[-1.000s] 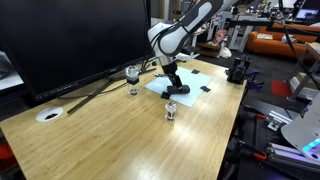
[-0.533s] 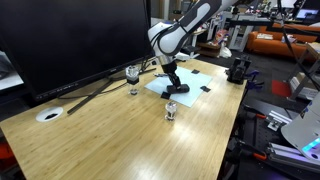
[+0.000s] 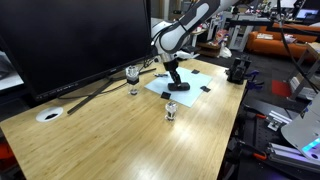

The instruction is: Use the whiteboard eraser to erase the whiteboard on the desk

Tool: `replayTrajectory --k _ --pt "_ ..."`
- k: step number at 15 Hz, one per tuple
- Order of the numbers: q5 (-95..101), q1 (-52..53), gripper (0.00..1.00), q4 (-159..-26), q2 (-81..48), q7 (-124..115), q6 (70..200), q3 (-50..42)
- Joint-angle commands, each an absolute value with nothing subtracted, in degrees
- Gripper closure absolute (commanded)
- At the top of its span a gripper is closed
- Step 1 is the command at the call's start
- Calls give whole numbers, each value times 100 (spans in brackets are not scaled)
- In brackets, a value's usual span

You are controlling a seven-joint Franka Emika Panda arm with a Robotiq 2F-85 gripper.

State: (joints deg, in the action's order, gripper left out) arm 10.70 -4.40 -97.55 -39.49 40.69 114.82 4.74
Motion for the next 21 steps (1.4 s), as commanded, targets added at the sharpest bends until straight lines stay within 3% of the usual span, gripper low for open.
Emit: replayTrajectory --k 1,21 --pt "885 -590 74 -9540 -4182 4109 11524 438" --pt "78 -1243 74 -8775 -4510 3102 11315 130"
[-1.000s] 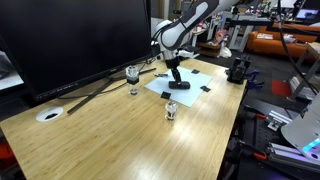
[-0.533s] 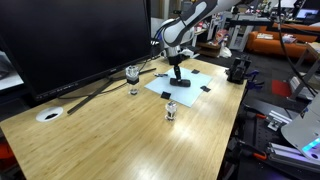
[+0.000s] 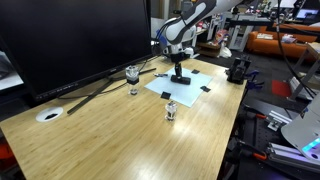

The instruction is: Use the whiteboard eraser to erase the whiteboard on the desk

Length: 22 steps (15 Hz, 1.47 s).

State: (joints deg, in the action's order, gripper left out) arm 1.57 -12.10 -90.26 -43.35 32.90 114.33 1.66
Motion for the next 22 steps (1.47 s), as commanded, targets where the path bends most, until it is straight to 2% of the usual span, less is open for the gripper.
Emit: replayTrajectory --k 1,22 --pt "65 -1260 74 -8758 -4516 3024 11299 134" --pt "-529 -1584 74 -8941 -4371 2108 11307 -10"
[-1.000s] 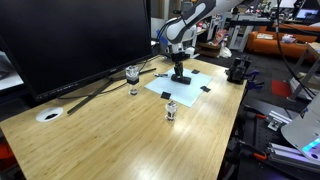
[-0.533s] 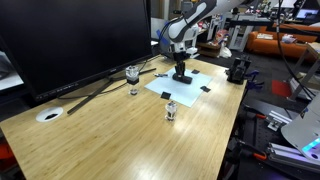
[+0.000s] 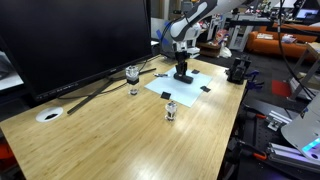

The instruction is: Use the whiteboard eraser to erase the whiteboard on the desk

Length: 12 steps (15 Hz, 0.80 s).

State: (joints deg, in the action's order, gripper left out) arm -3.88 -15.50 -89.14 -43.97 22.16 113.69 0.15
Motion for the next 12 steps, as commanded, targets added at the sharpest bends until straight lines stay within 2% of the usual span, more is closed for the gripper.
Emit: replayTrajectory --k 1,12 --pt "-545 -1587 74 -8937 -4374 2075 11305 -14" --pt "-347 -956 74 -8733 -4609 2338 11157 384"
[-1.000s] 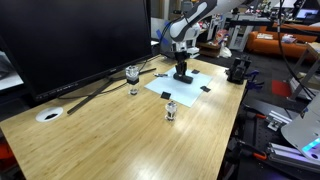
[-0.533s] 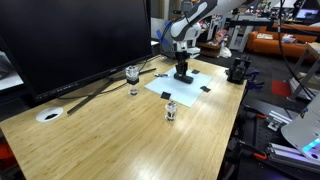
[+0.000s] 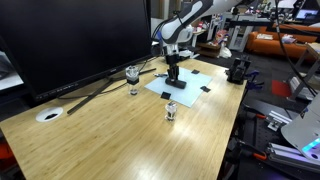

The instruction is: Use the whiteboard eraser to erase the whiteboard on the desk

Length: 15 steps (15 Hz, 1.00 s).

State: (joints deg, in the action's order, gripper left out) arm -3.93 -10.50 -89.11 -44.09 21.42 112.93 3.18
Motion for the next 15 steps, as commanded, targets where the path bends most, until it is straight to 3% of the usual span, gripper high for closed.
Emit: replayTrajectory --k 1,15 --pt "-341 -906 74 -8729 -4623 2363 11131 396" --pt "-558 -1096 74 -9071 -4362 1276 11282 -129"
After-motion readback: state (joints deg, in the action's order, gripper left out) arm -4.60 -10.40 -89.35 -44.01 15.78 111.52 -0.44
